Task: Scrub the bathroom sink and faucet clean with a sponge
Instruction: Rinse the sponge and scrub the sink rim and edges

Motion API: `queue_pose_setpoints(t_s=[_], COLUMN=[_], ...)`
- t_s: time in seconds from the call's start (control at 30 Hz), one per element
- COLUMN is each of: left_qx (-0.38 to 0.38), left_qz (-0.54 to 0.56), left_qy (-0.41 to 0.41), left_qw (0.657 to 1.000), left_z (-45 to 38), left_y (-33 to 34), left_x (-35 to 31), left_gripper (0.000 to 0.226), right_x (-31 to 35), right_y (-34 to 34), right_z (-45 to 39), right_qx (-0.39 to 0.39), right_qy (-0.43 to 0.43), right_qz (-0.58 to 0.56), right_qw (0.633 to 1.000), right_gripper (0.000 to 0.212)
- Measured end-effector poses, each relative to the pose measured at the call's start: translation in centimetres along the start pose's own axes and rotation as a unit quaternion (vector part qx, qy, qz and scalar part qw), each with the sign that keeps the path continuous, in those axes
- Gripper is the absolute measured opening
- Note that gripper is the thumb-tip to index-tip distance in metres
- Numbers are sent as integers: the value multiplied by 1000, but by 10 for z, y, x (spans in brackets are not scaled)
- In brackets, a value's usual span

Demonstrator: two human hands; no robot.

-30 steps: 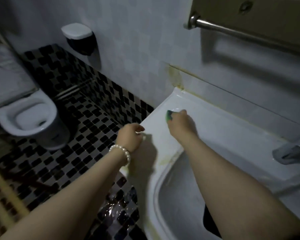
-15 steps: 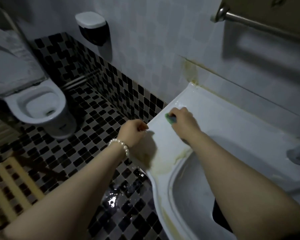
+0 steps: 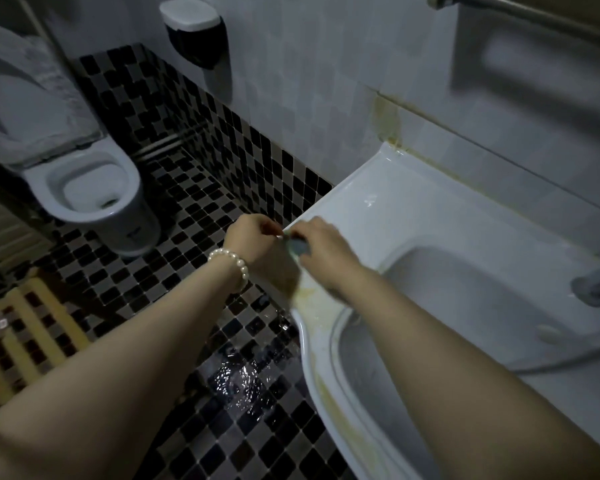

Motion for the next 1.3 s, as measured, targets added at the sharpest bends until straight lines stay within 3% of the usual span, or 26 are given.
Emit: queue_pose_setpoints(t_s=[0.07, 0.2, 0.33, 0.4, 0.57, 0.7, 0.77, 0.83, 0.93, 0.97, 1.1, 1.17, 1.3], left_qx=[2, 1, -47, -6, 213, 261, 253, 231, 186, 169, 126, 117, 105], left_qz=[-5, -7, -7, 14, -18, -14, 2, 16, 47, 57, 21, 2, 24], left_qy=[-10, -23, -71, -96, -137, -133, -115, -95, -79, -75, -40, -20, -5], left_qw=[1000, 1000, 996, 995, 967, 956, 961, 968, 978, 981, 991, 993, 994], left_z=[2, 3, 7, 11, 25, 31, 31, 31, 30, 29, 27, 26, 25], left_y=[-2, -11, -27, -31, -20, 9, 23, 35, 51, 58, 74, 79, 96], left_x=[4, 14, 30, 37, 19, -1, -10, -18, -26, -29, -32, -35, -49], left_gripper=[5, 17, 7, 10, 11, 8, 14, 21, 26, 23, 12, 14, 19], right_x=[-1, 9, 56, 58, 48, 11, -21, -55, -75, -69, -47, -69, -94], right_y=[1, -8, -4, -9, -23, -37, -51, -67, -67, -58, -18, -24, -45], right_z=[15, -8, -22, -18, 15, 44, 46, 46, 52, 60, 103, 98, 67], right_qx=[43, 57, 132, 187, 322, 356, 308, 201, -4, -41, -62, -104, -246], right_qy=[-43, 14, -43, -50, -68, -93, -54, 46, 190, 183, 73, 113, 264], right_qz=[-52, -88, -99, -112, -56, 43, 96, 107, -34, -75, -125, -151, -233], right_qw=[997, 994, 985, 975, 943, 929, 945, 973, 981, 979, 988, 976, 903], right_gripper=[40, 34, 36, 33, 20, 23, 25, 27, 28, 27, 35, 34, 21])
Point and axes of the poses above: each hand's wrist, its own z-axis away from the middle knuckle, its own y-axis out of the palm, x = y × z, the point moved 2 cm from there along -z, towards the middle knuckle, and after that the axes turned 8 degrees about z, right-handed, at the moved point
